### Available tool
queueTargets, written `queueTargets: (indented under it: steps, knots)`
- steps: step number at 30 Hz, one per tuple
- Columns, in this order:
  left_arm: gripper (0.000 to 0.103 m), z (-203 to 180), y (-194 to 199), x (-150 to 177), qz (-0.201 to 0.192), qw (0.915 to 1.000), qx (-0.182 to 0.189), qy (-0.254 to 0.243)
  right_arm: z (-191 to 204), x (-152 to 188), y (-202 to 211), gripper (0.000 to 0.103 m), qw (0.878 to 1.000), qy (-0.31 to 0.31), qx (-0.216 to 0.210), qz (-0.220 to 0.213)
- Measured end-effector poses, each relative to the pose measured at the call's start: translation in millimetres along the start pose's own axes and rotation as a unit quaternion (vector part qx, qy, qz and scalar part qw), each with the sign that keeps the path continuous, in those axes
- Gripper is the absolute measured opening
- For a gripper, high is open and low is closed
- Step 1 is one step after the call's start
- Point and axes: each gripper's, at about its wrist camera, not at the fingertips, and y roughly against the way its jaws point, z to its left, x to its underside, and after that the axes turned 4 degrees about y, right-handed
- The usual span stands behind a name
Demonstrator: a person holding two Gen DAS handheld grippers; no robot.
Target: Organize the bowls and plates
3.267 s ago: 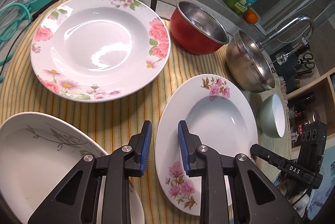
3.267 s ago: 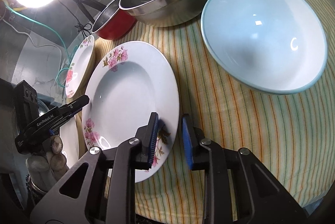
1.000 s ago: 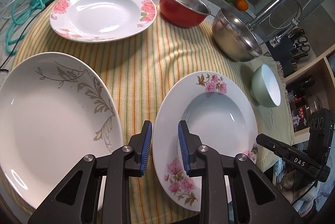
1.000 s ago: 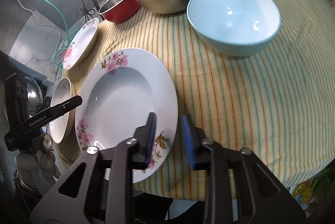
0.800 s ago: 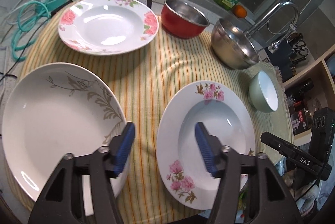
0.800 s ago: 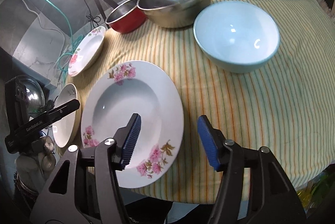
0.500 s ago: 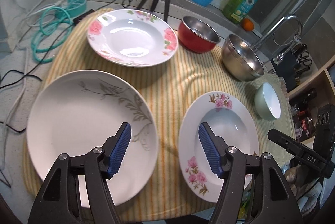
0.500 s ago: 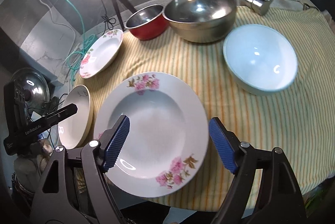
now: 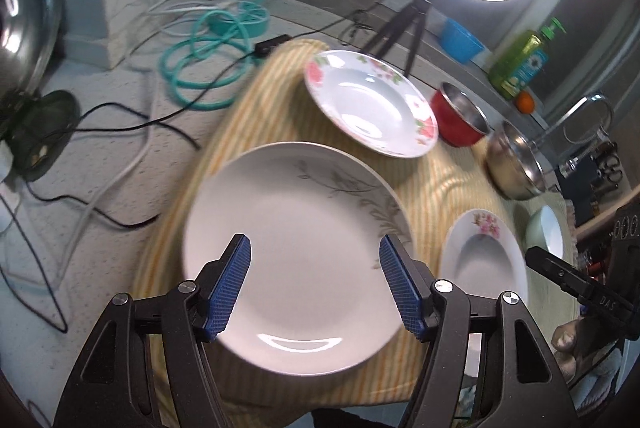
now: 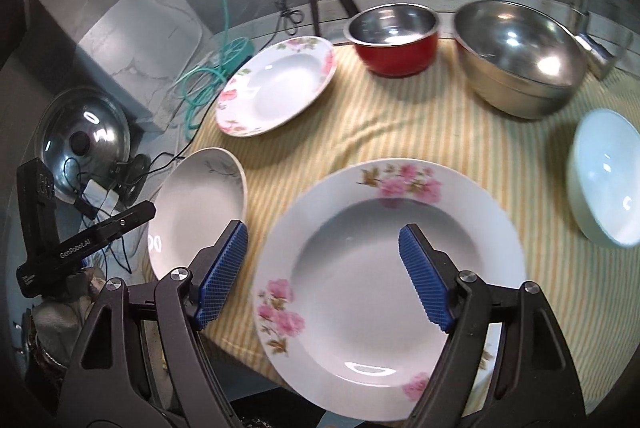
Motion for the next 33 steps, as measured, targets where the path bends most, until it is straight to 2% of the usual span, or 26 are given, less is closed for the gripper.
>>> queueTargets:
  steps: [6, 8, 13, 16, 25, 33]
  knots:
    - [0.065, 30, -1, 2, -0.003, 0.9994, -0.017, 0.029, 29, -15, -27, 0.08, 0.999, 0.032, -0.018, 0.016]
    - [0.064, 37, -2, 3, -0.002, 0.9991, -0.02, 0.037, 35, -18, -35, 0.076, 0.999, 0.039, -0.024, 0.024]
    - [0.056, 53, -9, 4, 0.003, 0.9984, -0.019, 0.053, 47, -23, -64, 0.053, 0.997, 0.044, -0.04, 0.058]
    - [0.044, 60, -14, 4, 0.01, 0.9982, -0.015, 0.057, 51, -24, -78, 0.042, 0.995, 0.044, -0.047, 0.076]
    - [0.031, 73, -26, 3, 0.028, 0.997, 0.0, 0.072, 57, -28, -109, 0.024, 0.992, 0.044, -0.05, 0.106]
    - [0.029, 73, -33, 1, 0.036, 0.9966, 0.01, 0.074, 60, -25, -125, 0.013, 0.99, 0.039, -0.059, 0.122]
